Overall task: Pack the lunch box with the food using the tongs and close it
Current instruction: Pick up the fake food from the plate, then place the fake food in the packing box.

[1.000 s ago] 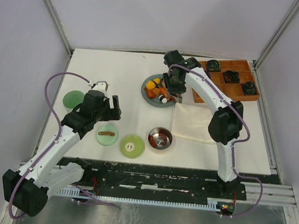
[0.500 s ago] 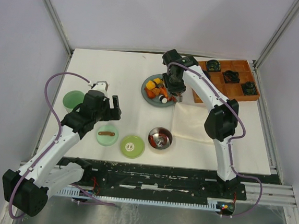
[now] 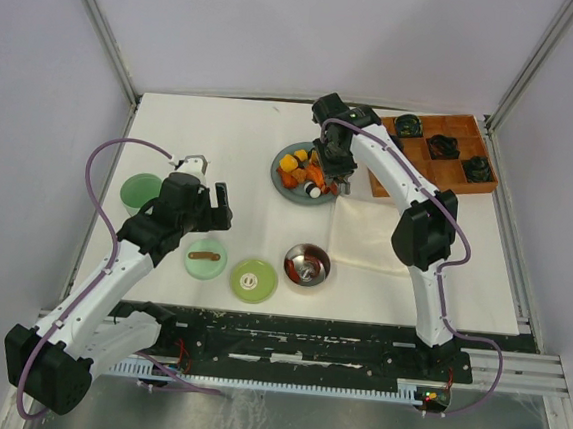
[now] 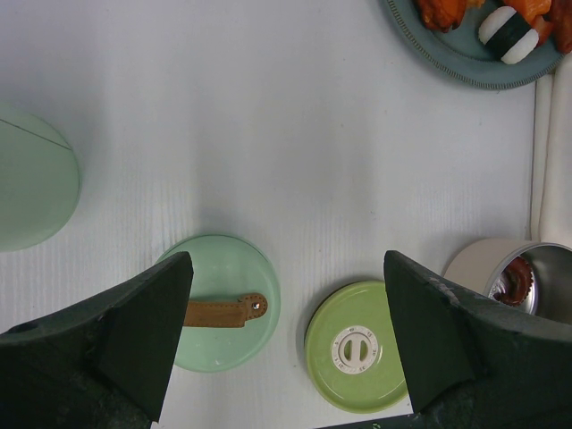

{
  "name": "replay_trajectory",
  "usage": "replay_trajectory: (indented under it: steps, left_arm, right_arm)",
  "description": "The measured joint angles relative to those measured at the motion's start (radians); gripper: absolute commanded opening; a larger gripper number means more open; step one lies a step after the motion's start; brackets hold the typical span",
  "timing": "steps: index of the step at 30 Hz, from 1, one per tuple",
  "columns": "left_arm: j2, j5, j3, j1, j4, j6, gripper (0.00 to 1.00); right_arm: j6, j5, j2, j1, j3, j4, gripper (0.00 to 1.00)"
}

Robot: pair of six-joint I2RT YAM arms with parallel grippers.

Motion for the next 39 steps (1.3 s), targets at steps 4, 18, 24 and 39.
replay_trajectory:
  steps: [4, 18, 24, 39]
  left_arm:
    - [0.0, 0.0, 0.0, 0.0, 0.0, 0.0, 0.93]
    - [0.0, 0.0, 0.0, 0.0, 0.0, 0.0, 0.93]
    - [-0.001, 0.0, 0.0, 0.0, 0.0, 0.0, 0.93]
    - [-0.007, 0.0, 0.0, 0.0, 0.0, 0.0, 0.93]
  right_arm:
    - [0.001, -0.004, -0.006, 0.0, -0.01, 0.008, 0.26]
    - [0.017, -0.05, -0.131, 0.0, -0.082, 0.047, 0.26]
    - [0.04, -0.094, -0.227, 0.0, -0.178, 0.071, 0.26]
    - [0.108, -0.256, -0.716, 0.011, -0.669, 0.11, 0.26]
